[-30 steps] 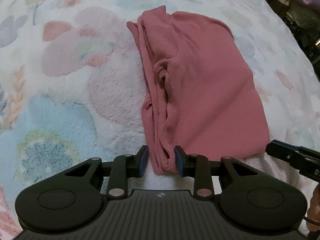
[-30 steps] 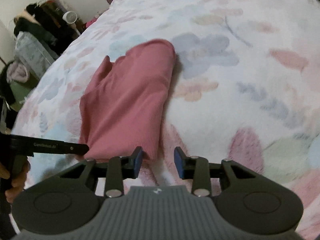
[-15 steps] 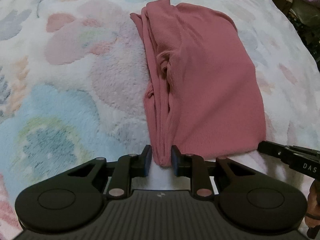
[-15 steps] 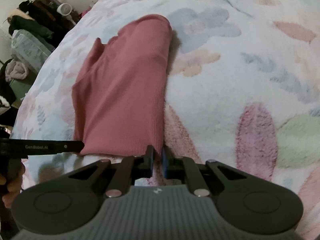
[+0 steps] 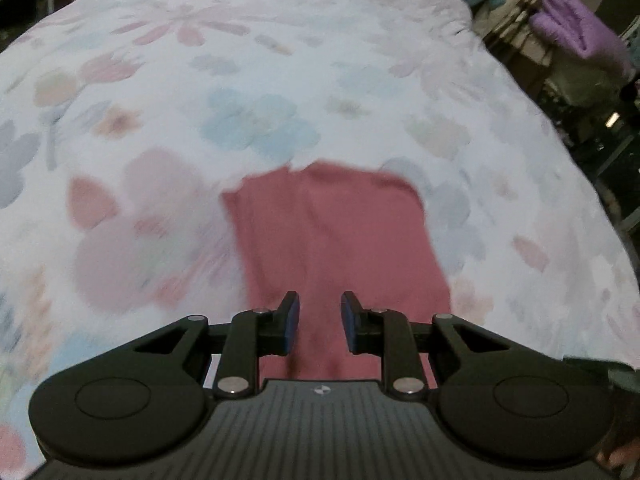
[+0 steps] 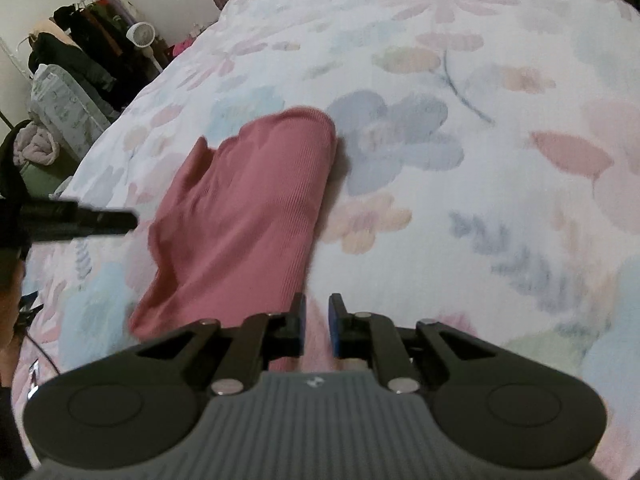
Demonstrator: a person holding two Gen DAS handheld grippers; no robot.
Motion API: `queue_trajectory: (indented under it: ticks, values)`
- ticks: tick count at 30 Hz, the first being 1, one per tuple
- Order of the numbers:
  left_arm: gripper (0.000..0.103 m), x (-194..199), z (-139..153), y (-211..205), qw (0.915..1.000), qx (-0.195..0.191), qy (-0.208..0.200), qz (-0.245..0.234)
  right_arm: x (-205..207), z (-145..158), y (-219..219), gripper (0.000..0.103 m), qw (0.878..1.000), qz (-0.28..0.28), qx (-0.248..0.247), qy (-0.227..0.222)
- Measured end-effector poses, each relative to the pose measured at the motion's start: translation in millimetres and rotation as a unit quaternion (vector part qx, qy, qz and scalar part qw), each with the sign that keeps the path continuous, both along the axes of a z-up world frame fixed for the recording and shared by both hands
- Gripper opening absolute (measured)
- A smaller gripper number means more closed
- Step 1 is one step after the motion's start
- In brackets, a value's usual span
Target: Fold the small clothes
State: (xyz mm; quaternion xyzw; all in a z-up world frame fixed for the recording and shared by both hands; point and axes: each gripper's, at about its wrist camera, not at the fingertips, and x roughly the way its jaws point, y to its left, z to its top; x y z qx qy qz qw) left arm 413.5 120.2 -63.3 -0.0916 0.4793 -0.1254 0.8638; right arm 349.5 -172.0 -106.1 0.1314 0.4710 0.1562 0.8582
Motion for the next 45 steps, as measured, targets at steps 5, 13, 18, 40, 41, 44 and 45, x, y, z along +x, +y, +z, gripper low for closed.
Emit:
queue_trajectory:
  ticks: [5, 13, 18, 40, 41, 44, 45]
  values:
    - [0.027, 44, -31, -5, 0.9996, -0.006, 0.015, 0.022, 21, 3, -5, 0.008, 1.000, 0.000, -0.003, -0.015]
    - [0.018, 56, -50, 39, 0.9968, -0.030, 0.031, 0.067, 51, -13, -12, 0.009, 1.000, 0.001, -0.017, -0.010]
    - [0.037, 50, -41, 61, 0.9922, -0.062, 0.012, 0.107, 76, -16, -10, 0.029, 1.000, -0.003, 0.024, -0.009]
    - [0.061, 88, -105, 77, 0.9680, -0.195, 0.066, 0.144, 187, -75, 12, 0.063, 0.983, -0.075, 0.157, 0.066]
    - [0.057, 90, -105, 76, 0.9684, -0.193, 0.067, 0.143, 191, -77, 14, 0.063, 0.984, -0.073, 0.151, 0.066]
    - [0.047, 94, -104, 72, 0.9711, -0.183, 0.068, 0.137, 201, -81, 20, 0.062, 0.985, -0.065, 0.149, 0.064]
    - [0.045, 95, -104, 71, 0.9721, -0.180, 0.068, 0.135, 204, -82, 22, 0.060, 0.984, -0.065, 0.151, 0.065]
